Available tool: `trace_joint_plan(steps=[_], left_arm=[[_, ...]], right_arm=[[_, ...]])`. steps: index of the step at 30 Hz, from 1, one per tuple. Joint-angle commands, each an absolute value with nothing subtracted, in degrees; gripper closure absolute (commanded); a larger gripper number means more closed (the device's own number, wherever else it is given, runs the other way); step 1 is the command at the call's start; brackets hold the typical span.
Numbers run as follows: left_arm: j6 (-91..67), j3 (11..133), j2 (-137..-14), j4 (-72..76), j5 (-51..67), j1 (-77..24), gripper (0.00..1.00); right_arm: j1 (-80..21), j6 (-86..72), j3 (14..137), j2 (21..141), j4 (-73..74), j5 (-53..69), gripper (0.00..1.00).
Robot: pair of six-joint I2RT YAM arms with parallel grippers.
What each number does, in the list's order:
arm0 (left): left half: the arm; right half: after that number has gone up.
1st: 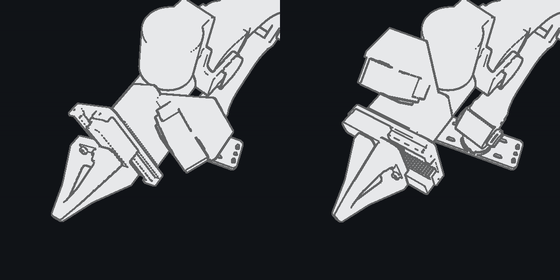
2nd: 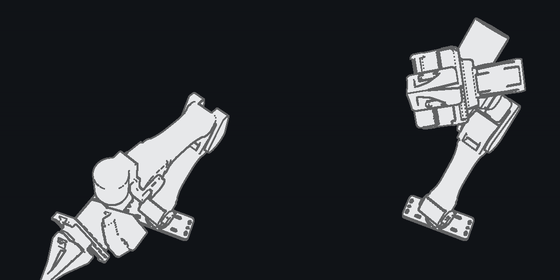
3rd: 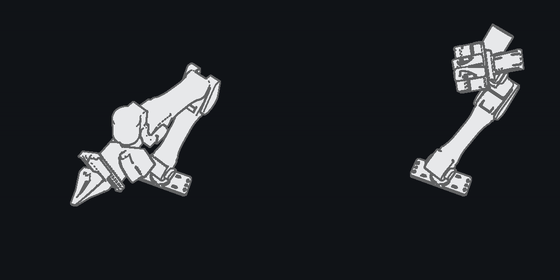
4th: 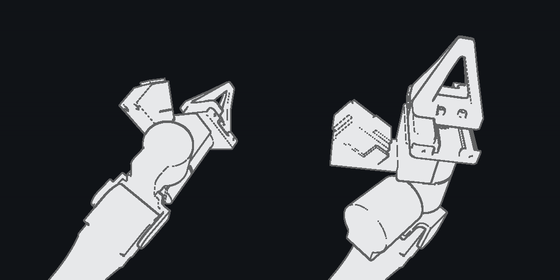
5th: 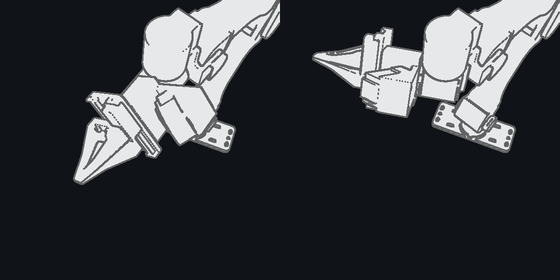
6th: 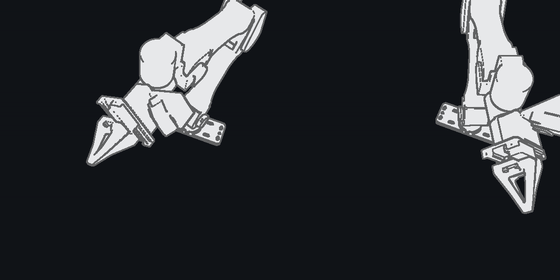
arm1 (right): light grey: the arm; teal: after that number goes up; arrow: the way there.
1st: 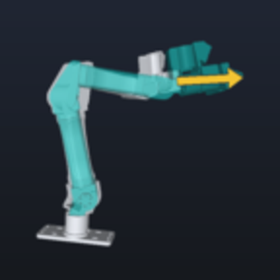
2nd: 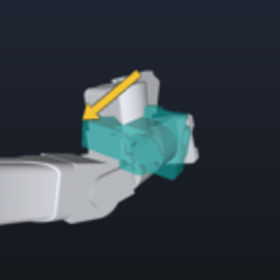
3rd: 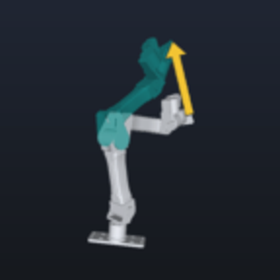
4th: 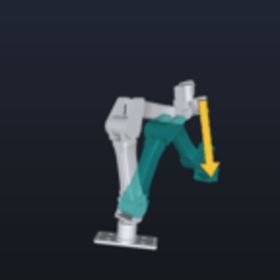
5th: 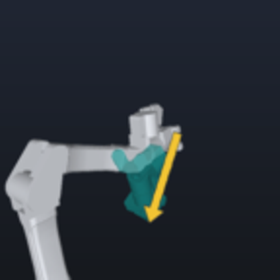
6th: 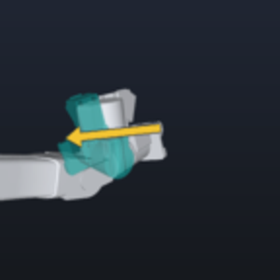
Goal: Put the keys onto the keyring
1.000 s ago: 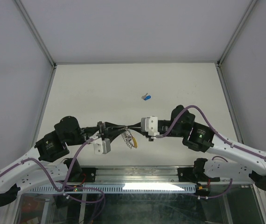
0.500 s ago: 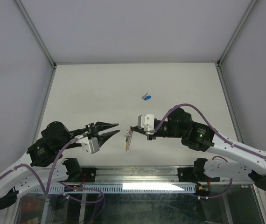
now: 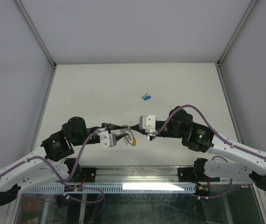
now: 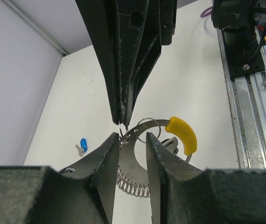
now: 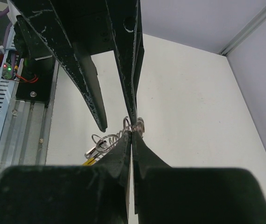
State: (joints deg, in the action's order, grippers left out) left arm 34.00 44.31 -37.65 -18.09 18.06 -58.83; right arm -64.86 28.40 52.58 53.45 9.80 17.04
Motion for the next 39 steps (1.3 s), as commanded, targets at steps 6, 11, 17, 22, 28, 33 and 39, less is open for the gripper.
trace_joint_plan(steps=[6, 11, 17, 22, 28, 33, 39], left_arm=[[33.3, 45.3, -38.3, -16.1, 16.7, -58.8, 0.74], [33.6, 45.9, -39.3, -16.1, 16.6, -58.8, 0.83], [33.6, 46.0, -39.7, -16.1, 16.0, -58.8, 0.86], [33.7, 46.4, -39.9, -16.2, 15.3, -58.8, 1.00], [34.9, 46.2, -39.3, -16.2, 15.5, -58.8, 1.00], [35.3, 46.2, -38.6, -16.3, 15.9, -58.8, 1.00], [35.4, 46.3, -38.1, -16.3, 16.5, -58.8, 1.00]], right_arm=[[-65.0, 29.9, 52.0, 51.9, 4.0, 18.9, 1.00], [-65.1, 30.1, 51.8, 51.8, 3.5, 19.3, 1.00], [-65.1, 30.1, 51.4, 51.4, 3.3, 19.8, 1.00], [-65.2, 30.5, 50.7, 50.9, 3.1, 20.7, 1.00], [-65.3, 32.2, 49.5, 49.7, 2.8, 21.5, 0.93], [-65.2, 34.5, 48.2, 48.1, 4.2, 18.7, 0.79], [-65.2, 35.5, 48.2, 48.5, 6.2, 17.7, 0.78]])
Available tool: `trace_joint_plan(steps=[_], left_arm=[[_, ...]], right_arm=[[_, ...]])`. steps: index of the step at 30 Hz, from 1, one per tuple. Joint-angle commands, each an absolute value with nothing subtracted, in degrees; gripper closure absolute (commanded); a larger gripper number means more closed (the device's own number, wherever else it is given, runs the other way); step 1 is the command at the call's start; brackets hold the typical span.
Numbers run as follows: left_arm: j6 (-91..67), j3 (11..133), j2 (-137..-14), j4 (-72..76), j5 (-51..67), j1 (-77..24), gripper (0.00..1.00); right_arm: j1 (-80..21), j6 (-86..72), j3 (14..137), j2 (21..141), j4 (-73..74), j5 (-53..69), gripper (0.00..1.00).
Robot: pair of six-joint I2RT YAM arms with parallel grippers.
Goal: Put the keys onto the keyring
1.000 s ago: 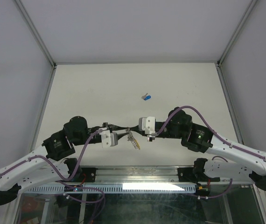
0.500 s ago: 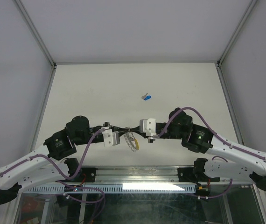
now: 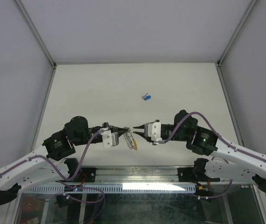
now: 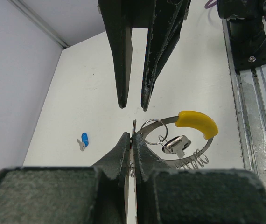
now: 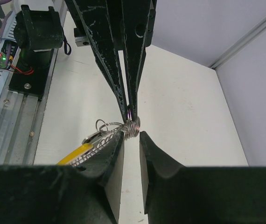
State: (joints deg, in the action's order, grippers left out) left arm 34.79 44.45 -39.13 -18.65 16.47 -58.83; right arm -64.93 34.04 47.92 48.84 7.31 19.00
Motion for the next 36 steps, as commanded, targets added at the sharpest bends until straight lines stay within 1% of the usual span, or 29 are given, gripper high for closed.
trace_joint_plan(steps=[1, 25, 36], left_arm=[[35.5, 46.4, -38.2, -16.3, 16.7, -58.8, 1.00], [35.7, 47.1, -39.7, -16.6, 18.4, -58.8, 1.00], [35.9, 48.2, -41.3, -18.3, 19.1, -58.8, 1.00]], right_arm=[[-65.2, 35.5, 48.3, 48.7, 6.3, 17.7, 0.78], [-65.2, 37.0, 49.8, 52.7, 3.6, 19.9, 0.79], [-65.2, 37.1, 50.2, 53.3, 3.8, 20.5, 0.84]])
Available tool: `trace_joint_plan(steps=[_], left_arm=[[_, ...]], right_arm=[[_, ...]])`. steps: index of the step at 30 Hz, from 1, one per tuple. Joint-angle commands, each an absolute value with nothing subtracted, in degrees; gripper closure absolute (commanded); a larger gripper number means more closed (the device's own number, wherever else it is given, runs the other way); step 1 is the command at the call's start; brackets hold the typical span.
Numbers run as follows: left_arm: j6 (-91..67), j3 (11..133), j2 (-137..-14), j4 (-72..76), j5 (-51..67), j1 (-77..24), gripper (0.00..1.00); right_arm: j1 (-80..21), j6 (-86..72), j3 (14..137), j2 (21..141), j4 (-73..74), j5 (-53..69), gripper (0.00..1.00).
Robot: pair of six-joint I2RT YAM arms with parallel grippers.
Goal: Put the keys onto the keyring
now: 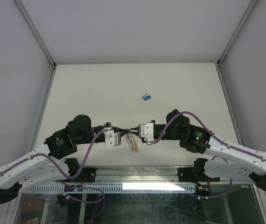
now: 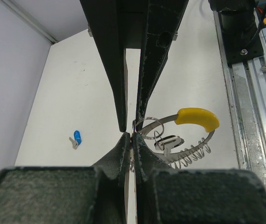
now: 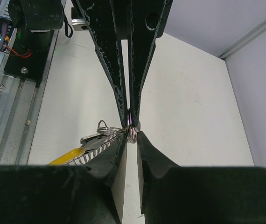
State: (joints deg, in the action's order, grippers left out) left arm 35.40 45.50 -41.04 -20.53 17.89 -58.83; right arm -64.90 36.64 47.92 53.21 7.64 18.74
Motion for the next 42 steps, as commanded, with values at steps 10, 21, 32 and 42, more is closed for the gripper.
trace_joint_plan(steps=[10, 21, 32, 42], left_arm=[[36.2, 49.9, -43.1, -20.8, 19.0, -58.8, 1.00], [36.2, 50.8, -43.0, -21.3, 17.8, -58.8, 1.00], [36.2, 51.0, -42.3, -21.3, 17.3, -58.8, 1.00], [36.4, 50.8, -42.7, -21.3, 17.6, -58.8, 1.00]], right_arm=[[-65.2, 37.2, 50.6, 53.8, 4.2, 21.1, 0.84], [-65.3, 38.6, 50.2, 52.0, 7.0, 19.7, 0.80], [-65.3, 38.6, 50.2, 51.2, 8.1, 19.3, 0.80], [-65.3, 39.0, 50.4, 51.9, 6.7, 19.3, 0.82]])
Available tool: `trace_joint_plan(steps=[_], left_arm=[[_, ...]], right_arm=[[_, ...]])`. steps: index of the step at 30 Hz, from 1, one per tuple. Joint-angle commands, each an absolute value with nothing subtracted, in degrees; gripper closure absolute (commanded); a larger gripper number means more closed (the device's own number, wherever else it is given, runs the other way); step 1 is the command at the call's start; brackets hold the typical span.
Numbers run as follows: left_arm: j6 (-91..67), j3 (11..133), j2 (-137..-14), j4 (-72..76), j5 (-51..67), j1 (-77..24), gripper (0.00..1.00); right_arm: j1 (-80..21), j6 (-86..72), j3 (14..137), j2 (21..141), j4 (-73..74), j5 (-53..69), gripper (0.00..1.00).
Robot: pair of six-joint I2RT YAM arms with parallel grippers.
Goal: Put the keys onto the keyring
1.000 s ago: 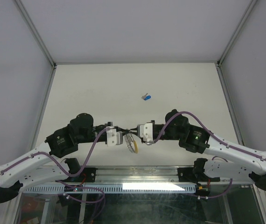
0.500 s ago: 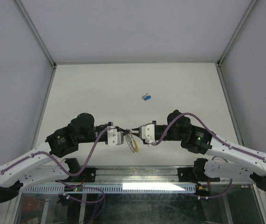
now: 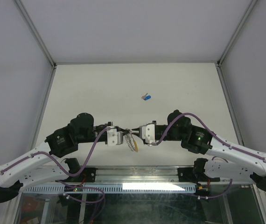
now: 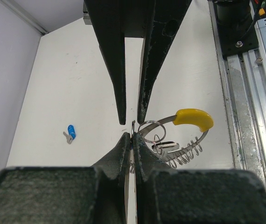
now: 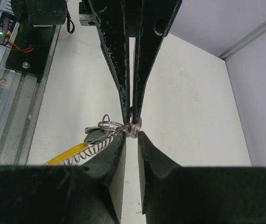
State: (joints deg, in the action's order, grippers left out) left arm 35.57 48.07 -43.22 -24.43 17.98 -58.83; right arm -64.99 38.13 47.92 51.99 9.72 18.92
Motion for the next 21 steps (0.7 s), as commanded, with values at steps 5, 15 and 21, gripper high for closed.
trace_joint_plan(steps=[5, 15, 21], left_arm=[[36.6, 50.9, -42.4, -21.3, 17.3, -58.8, 1.00], [36.5, 50.6, -42.0, -21.3, 17.1, -58.8, 1.00], [36.5, 50.5, -41.9, -21.3, 17.1, -58.8, 1.00]], right_arm=[[-65.3, 39.3, 50.1, 51.3, 7.2, 18.2, 0.82], [-65.3, 39.4, 50.3, 50.8, 7.0, 17.8, 0.82], [-65.3, 39.2, 50.3, 50.7, 6.3, 18.1, 0.82]])
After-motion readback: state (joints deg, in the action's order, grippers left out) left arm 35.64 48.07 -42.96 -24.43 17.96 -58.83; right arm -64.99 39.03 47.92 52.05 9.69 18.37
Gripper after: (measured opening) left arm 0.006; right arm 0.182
